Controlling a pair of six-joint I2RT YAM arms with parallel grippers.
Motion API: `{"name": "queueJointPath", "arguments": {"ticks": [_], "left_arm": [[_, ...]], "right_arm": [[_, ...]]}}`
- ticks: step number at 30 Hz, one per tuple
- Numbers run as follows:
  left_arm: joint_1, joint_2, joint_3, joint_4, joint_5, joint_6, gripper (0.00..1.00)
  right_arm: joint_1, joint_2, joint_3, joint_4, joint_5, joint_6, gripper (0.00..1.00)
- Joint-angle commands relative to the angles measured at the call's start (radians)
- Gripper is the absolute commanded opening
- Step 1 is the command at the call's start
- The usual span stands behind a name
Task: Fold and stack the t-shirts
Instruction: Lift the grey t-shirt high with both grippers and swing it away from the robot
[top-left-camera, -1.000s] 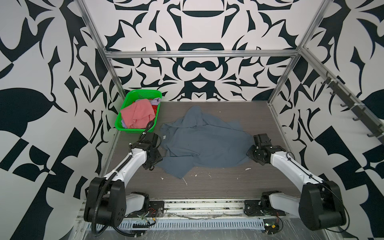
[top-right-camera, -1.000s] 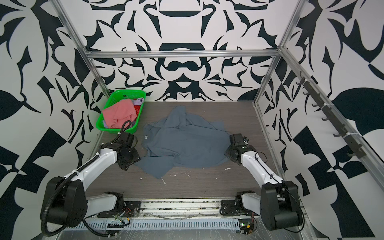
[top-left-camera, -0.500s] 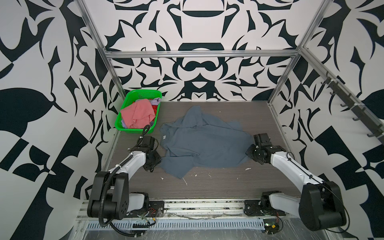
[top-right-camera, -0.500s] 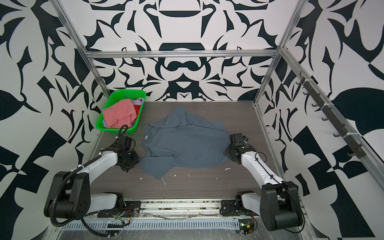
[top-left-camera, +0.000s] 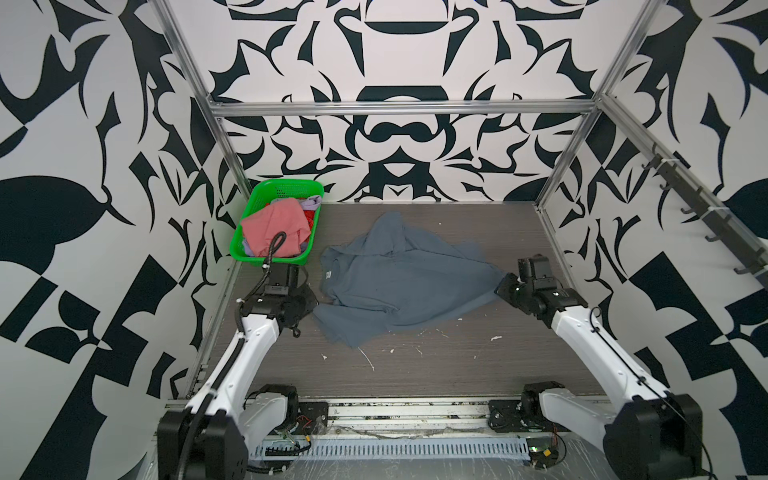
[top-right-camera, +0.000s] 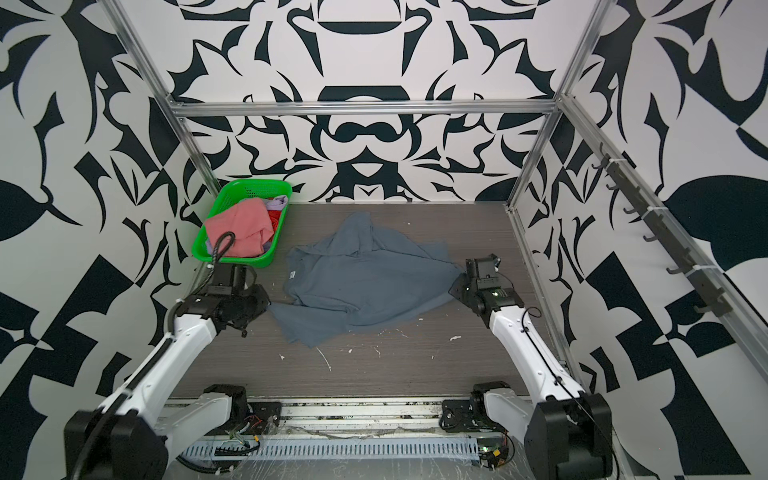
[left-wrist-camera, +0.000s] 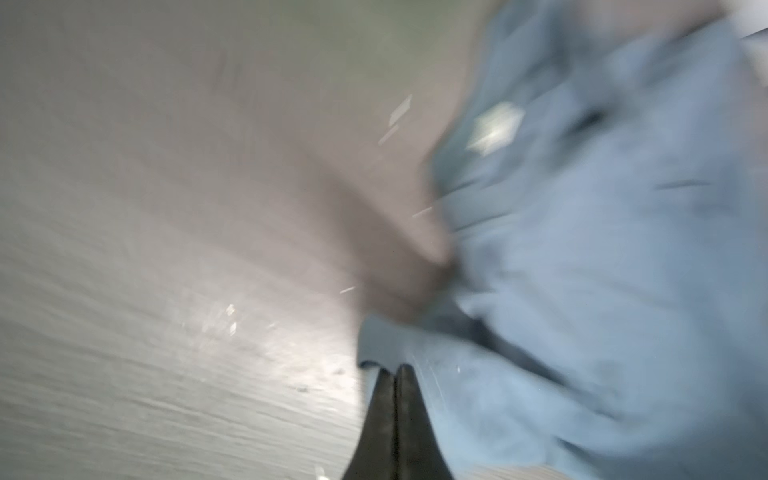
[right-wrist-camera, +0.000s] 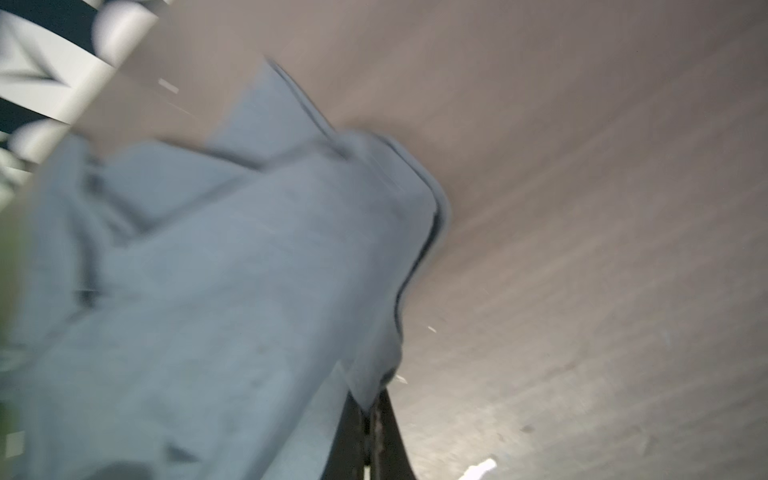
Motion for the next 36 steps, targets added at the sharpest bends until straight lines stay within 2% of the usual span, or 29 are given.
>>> {"name": "queueJointPath", "arguments": {"ticks": [1,5,13,19,24,29,33,36], "left_arm": [[0.005,-0.109,0.197,-0.082,0.005,0.068,0.0],[0.005,-0.162,0.48,-0.104,0.015,0.16,0.0],[0.005,-0.15,0.877,0.094,0.108,0.305,0.0],[0.005,-0.034,1.119,0.2,0.163,0.362,0.0],[0.005,0.116,1.161,0.243,0.207,0.321,0.0],[0.005,0.318,1.182,0.258,0.191,0.292,0.0],[0.005,0.501,1.278,0.269,0.176,0.292,0.0],[0.006,0.644,1.41,0.271,0.17,0.286,0.0]], "right_arm": [[-0.002,-0.07,0.171,0.036,-0.025,-0.063,0.0],[-0.002,-0.08,0.409,0.047,-0.12,-0.146,0.0],[-0.001,0.003,0.891,0.141,-0.279,-0.286,0.0],[-0.001,0.116,1.176,0.131,-0.257,-0.362,0.0],[-0.002,0.208,1.214,0.117,-0.156,-0.369,0.0],[-0.002,0.328,1.219,0.157,-0.156,-0.351,0.0],[-0.003,0.457,1.292,0.184,-0.141,-0.357,0.0],[-0.002,0.567,1.392,0.204,-0.156,-0.351,0.0]]}}
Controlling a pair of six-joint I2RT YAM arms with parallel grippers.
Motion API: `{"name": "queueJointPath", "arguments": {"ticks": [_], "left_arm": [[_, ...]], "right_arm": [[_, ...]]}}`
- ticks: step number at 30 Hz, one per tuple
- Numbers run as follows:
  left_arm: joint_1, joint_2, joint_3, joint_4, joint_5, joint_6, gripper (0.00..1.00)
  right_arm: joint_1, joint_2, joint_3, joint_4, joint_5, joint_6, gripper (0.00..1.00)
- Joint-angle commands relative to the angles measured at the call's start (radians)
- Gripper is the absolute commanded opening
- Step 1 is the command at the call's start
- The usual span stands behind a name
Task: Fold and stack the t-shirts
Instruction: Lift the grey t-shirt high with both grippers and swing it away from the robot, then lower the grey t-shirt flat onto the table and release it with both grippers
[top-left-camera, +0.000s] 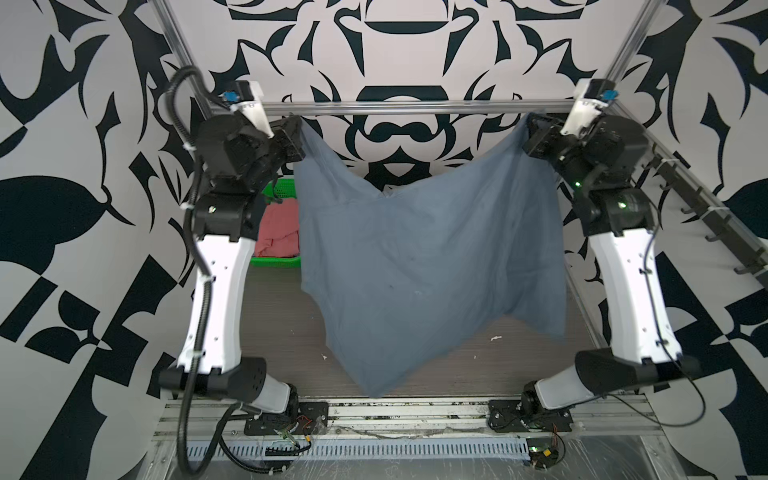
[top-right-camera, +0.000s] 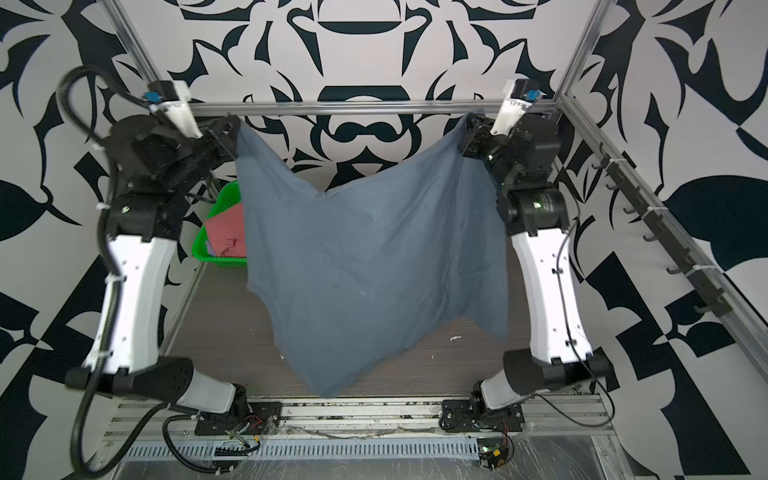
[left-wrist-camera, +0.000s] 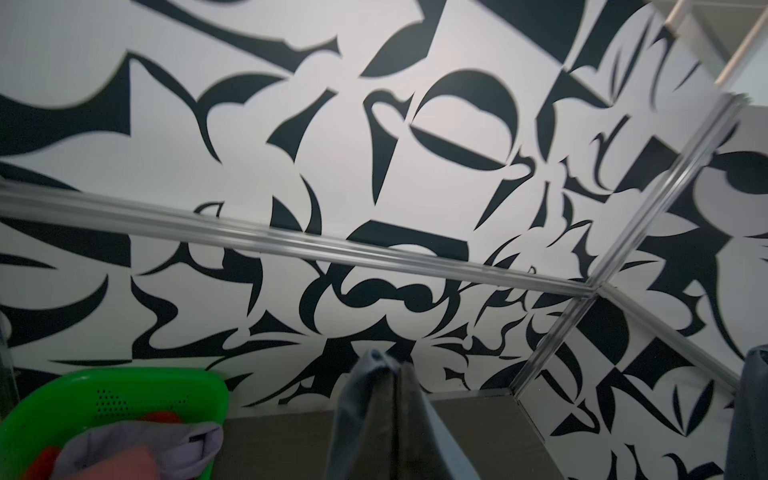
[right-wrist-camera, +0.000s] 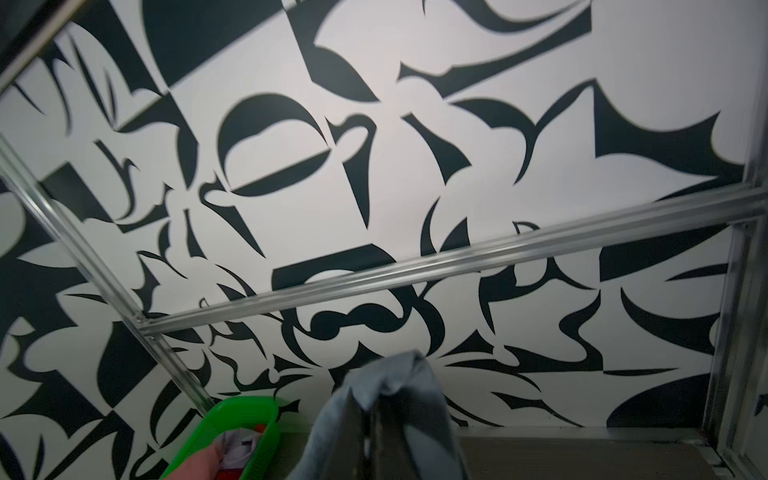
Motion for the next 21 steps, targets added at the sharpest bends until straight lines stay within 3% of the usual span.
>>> {"name": "queueJointPath", "arguments": {"ticks": [1,6,8,10,12,14,16,21], "left_arm": [[0.006,0.099,0.194,0.02,0.0,-0.016,0.0],[0.025,0.374,0.771,-0.134,0.06,-0.068,0.0],[0.063,0.327,0.736,-0.072,0.098,-0.123,0.0],[0.082,0.179,0.505,0.057,0.113,-0.142,0.0],[0.083,0.025,0.291,0.127,0.103,-0.124,0.0],[0.082,-0.12,0.098,0.143,0.108,-0.123,0.0],[0.082,-0.242,-0.093,0.153,0.117,-0.158,0.0],[0.082,-0.495,-0.58,0.13,0.206,-0.391,0.0]], "right_arm": [[-0.002,0.075,0.158,0.087,0.0,0.003,0.0],[-0.003,0.307,0.663,-0.083,-0.025,-0.032,0.0],[-0.003,0.344,0.826,-0.162,-0.019,-0.066,0.0],[-0.002,0.286,0.803,-0.187,0.008,-0.101,0.0],[-0.002,0.148,0.604,-0.144,0.024,-0.135,0.0],[-0.003,-0.054,0.208,-0.003,0.076,-0.161,0.0],[-0.003,-0.219,-0.081,0.066,0.153,-0.169,0.0],[-0.002,-0.467,-0.635,0.058,0.253,-0.096,0.0]]}}
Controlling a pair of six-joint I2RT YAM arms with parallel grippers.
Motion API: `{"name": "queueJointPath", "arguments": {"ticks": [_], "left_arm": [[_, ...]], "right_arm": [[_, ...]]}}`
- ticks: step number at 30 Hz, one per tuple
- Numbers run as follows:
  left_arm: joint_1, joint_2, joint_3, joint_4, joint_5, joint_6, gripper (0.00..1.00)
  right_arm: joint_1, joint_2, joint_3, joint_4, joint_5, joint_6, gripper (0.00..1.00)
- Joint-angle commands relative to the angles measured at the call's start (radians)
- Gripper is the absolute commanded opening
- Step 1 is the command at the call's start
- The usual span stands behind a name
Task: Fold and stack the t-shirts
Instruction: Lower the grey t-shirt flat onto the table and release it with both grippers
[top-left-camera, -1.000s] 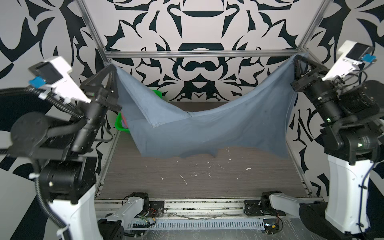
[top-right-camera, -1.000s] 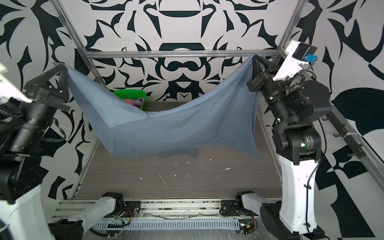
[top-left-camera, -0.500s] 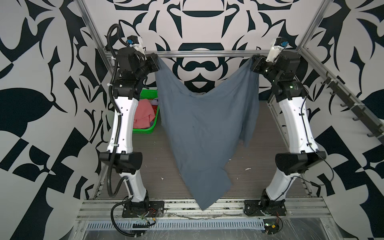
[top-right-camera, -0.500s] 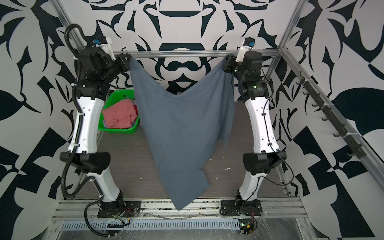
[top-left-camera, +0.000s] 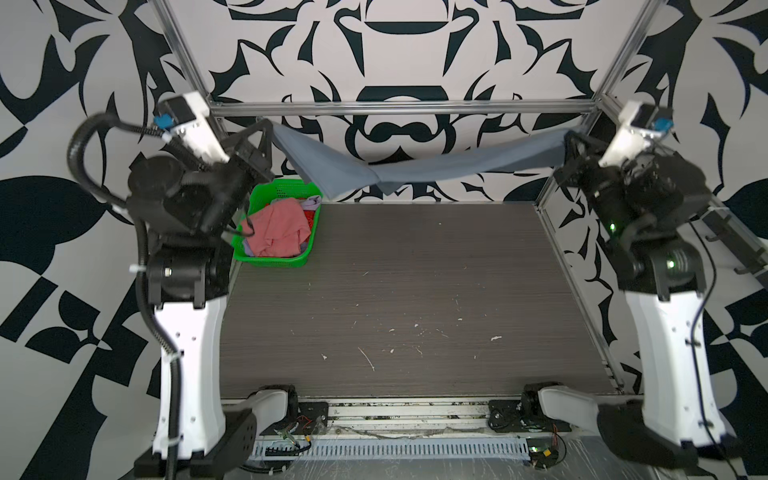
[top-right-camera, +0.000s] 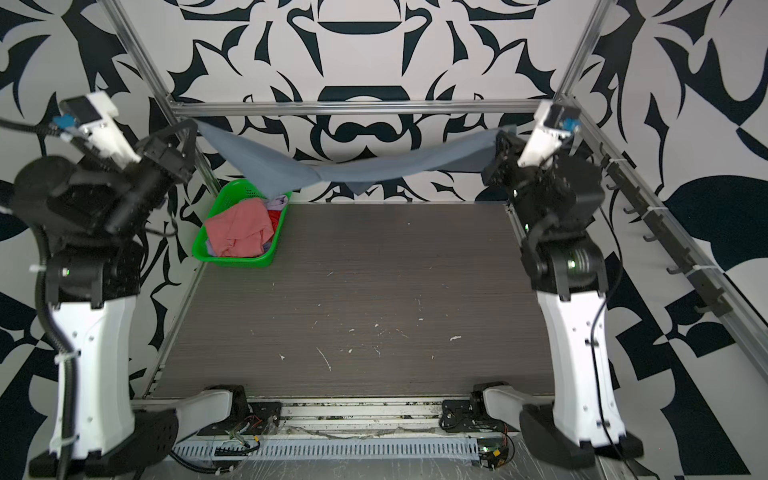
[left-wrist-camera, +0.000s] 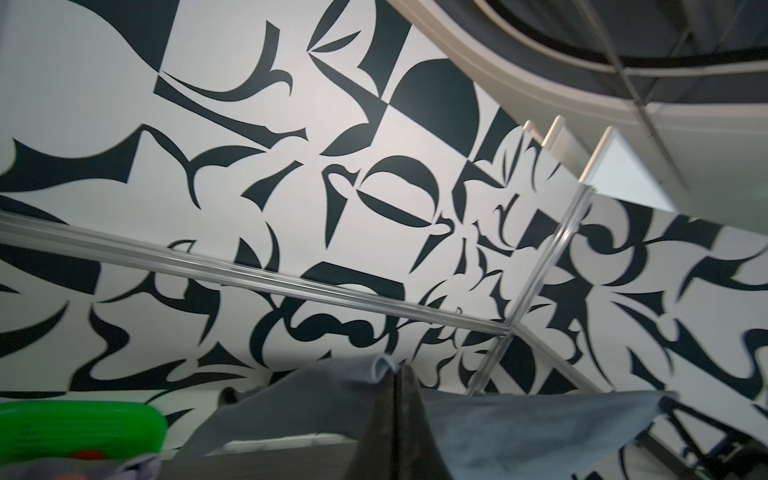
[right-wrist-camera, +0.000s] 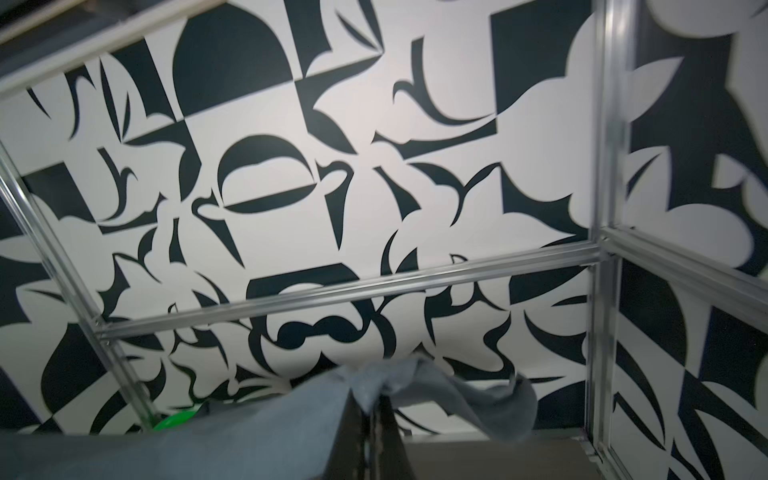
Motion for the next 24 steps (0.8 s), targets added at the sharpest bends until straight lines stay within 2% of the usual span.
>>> {"name": "queueJointPath", "arguments": {"ticks": [1,3,4,5,6,7,8,10,13,16,20,24], "left_arm": [[-0.004,-0.072,-0.321,-0.001,0.083,-0.237,0.0],[-0.029,-0.161,-0.523,-0.002,0.102,-0.338,0.0],[-0.053,-0.214,-0.623,-0.008,0.089,-0.385,0.03],[-0.081,-0.266,-0.716,-0.019,0.073,-0.416,0.1],[-0.103,-0.31,-0.775,-0.055,0.046,-0.439,0.18],[-0.123,-0.357,-0.817,-0.111,0.01,-0.453,0.31],[-0.137,-0.395,-0.837,-0.159,-0.011,-0.456,0.42],[-0.139,-0.428,-0.819,-0.251,-0.036,-0.44,0.54],[-0.14,-0.387,-0.742,-0.33,-0.035,-0.374,0.58],[-0.141,-0.27,-0.7,-0.327,0.026,-0.322,0.59],[-0.187,-0.073,-0.694,-0.189,0.052,-0.259,0.65],[-0.234,0.153,-0.63,-0.076,0.037,-0.198,0.67]], "right_arm": [[-0.003,-0.031,-0.303,0.009,0.125,0.056,0.0],[-0.004,-0.069,-0.438,-0.07,0.185,0.143,0.0],[-0.002,-0.087,-0.494,-0.129,0.226,0.196,0.07],[-0.003,-0.109,-0.537,-0.194,0.257,0.252,0.21],[-0.003,-0.126,-0.566,-0.246,0.284,0.291,0.3],[-0.002,-0.149,-0.591,-0.299,0.3,0.329,0.41],[-0.003,-0.177,-0.611,-0.332,0.301,0.351,0.51],[-0.002,-0.223,-0.624,-0.36,0.284,0.374,0.7],[-0.002,-0.265,-0.616,-0.352,0.248,0.377,0.71],[-0.002,-0.25,-0.631,-0.26,0.186,0.375,0.71],[-0.003,-0.14,-0.656,-0.098,0.048,0.387,0.7],[-0.003,0.012,-0.656,0.048,-0.039,0.4,0.69]]}}
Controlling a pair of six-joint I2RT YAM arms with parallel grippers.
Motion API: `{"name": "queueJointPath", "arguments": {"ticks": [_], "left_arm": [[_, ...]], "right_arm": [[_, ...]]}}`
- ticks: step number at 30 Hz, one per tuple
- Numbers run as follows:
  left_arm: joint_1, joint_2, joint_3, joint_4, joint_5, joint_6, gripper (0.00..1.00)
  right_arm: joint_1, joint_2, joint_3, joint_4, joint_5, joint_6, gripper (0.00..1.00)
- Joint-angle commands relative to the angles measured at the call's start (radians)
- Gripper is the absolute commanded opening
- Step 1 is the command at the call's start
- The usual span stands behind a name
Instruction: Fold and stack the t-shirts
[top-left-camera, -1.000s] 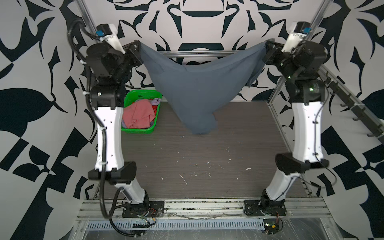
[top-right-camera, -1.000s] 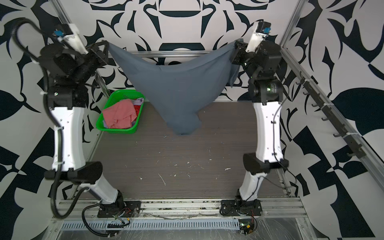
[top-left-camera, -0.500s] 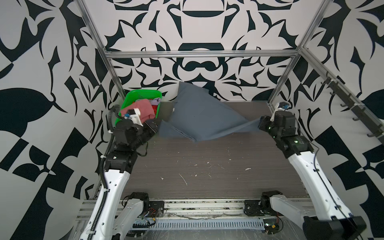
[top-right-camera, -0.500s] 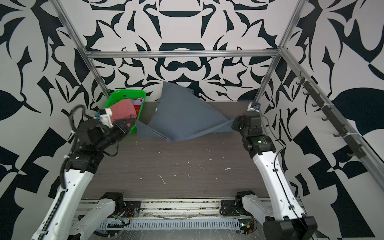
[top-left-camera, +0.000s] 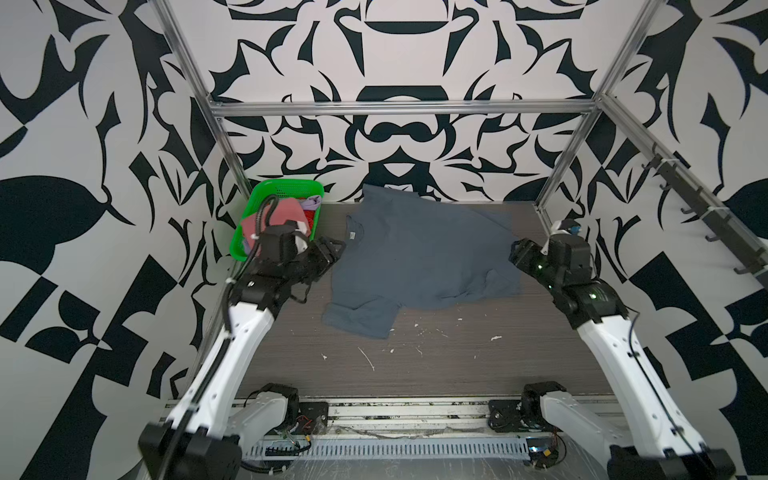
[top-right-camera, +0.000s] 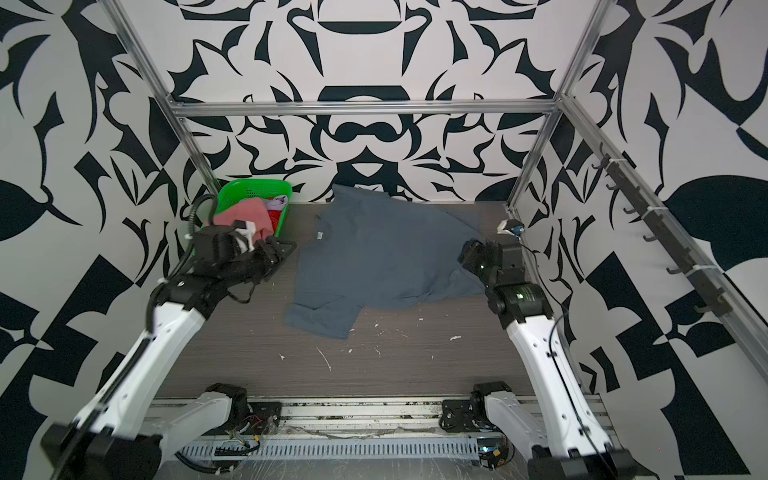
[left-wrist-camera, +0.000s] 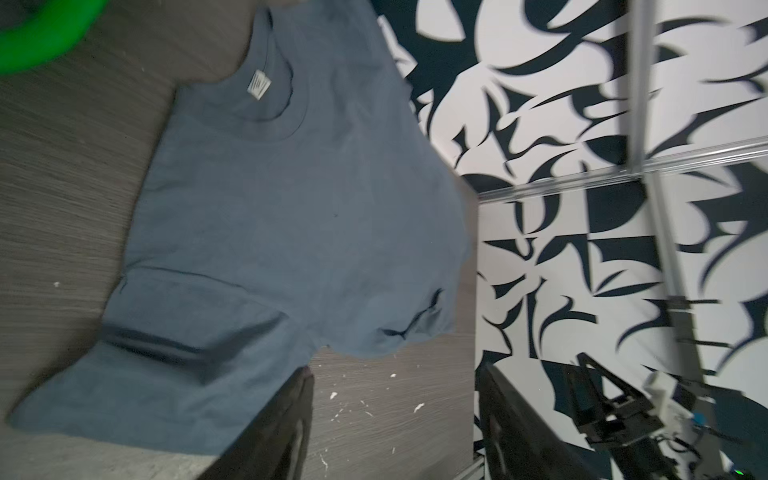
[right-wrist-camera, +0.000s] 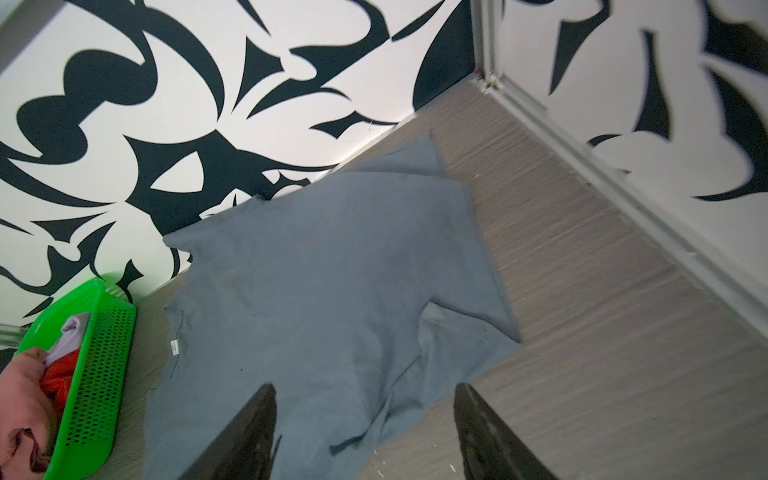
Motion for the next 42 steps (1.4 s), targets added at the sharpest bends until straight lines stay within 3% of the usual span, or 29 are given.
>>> {"name": "queueJointPath", "arguments": {"ticks": [1,5,11,14,20,26,37,42], "left_arm": [[-0.043,0.181,0.063,0.109,-0.001,0.086,0.68],[-0.091,0.434,0.181,0.188,-0.036,0.124,0.69],[-0.103,0.75,0.317,0.288,-0.046,0.069,0.69],[-0.103,0.834,0.328,0.325,-0.056,0.025,0.68],[-0.102,0.853,0.289,0.337,-0.081,0.018,0.68],[-0.102,0.871,0.267,0.308,-0.112,0.022,0.68],[-0.103,0.898,0.254,0.322,-0.102,0.009,0.67],[-0.101,0.917,0.246,0.313,-0.12,-0.006,0.67]], "right_arm": [[-0.002,0.138,0.0,0.187,-0.115,0.026,0.69],[-0.002,0.308,0.036,0.248,-0.135,0.035,0.67],[-0.003,0.526,0.06,0.309,-0.18,0.068,0.64],[-0.003,0.608,0.076,0.277,-0.176,0.082,0.54],[-0.001,0.599,0.07,0.154,0.039,0.031,0.52],[-0.001,0.641,0.11,0.031,0.177,0.005,0.48],[-0.001,0.73,0.07,0.141,0.134,0.001,0.5],[-0.001,0.789,0.12,0.069,0.146,0.016,0.35]]}}
